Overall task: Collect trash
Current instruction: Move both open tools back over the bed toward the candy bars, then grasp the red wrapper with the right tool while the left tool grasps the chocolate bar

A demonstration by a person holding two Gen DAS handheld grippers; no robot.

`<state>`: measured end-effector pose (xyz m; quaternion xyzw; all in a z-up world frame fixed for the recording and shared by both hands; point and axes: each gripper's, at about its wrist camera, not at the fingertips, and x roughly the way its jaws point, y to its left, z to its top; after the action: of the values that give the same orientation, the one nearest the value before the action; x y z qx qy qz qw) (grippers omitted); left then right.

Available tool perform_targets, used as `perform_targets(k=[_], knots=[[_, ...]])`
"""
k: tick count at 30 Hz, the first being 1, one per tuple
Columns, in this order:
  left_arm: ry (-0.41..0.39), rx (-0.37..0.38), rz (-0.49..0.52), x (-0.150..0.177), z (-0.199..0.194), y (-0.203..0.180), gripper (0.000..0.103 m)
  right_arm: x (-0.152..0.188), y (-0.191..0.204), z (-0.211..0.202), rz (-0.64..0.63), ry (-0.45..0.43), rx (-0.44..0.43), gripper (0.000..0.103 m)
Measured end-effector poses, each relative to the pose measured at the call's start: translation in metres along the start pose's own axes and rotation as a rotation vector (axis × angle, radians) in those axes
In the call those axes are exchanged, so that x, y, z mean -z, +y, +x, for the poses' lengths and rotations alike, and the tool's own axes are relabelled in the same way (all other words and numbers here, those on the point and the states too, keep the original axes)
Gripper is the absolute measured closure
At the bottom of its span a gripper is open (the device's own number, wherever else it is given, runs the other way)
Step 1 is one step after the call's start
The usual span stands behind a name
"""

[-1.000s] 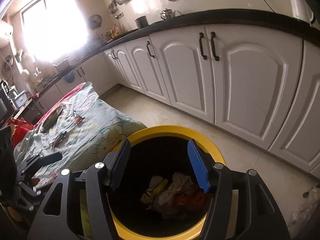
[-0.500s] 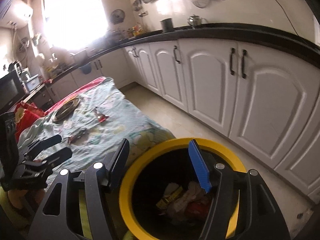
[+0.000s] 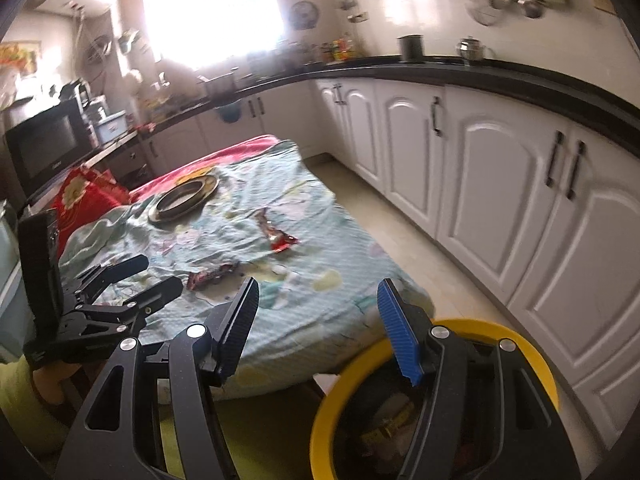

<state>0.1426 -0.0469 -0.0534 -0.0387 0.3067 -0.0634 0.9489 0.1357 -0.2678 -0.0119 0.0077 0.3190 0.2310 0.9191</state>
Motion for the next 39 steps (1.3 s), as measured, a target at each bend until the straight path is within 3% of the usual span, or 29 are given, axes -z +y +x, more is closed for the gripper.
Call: perform_targets(k=[5,15,20,26,28,32,39], knots=[[0.036,-0.029,-0.024,0.0,0.015,0.022,0.011,-0.018,0.016,0.037,-0.056,0.03,-0.041,0.044],[0.119,0.011,-0.025,-0.001,0.047,0.039,0.038,-0.047,0.025,0.129,-0.105,0.145,-0.094,0.049],[0.151,0.043,-0.002,-0.002,0.06,0.037,0.042,-0.055,0.031,0.178,-0.109,0.224,-0.115,0.052],[0.208,0.065,-0.019,0.004,0.075,0.04,0.056,-0.054,0.037,0.216,-0.138,0.277,-0.083,0.053],[0.218,0.069,-0.025,0.006,0.076,0.041,0.058,-0.053,0.036,0.224,-0.135,0.296,-0.071,0.057],[0.222,0.076,-0.034,0.007,0.077,0.043,0.062,-0.047,0.033,0.227,-0.138,0.308,-0.063,0.075],[0.224,0.099,-0.091,0.009,0.076,0.053,0.074,-0.031,0.032,0.207,-0.092,0.287,-0.069,0.082]])
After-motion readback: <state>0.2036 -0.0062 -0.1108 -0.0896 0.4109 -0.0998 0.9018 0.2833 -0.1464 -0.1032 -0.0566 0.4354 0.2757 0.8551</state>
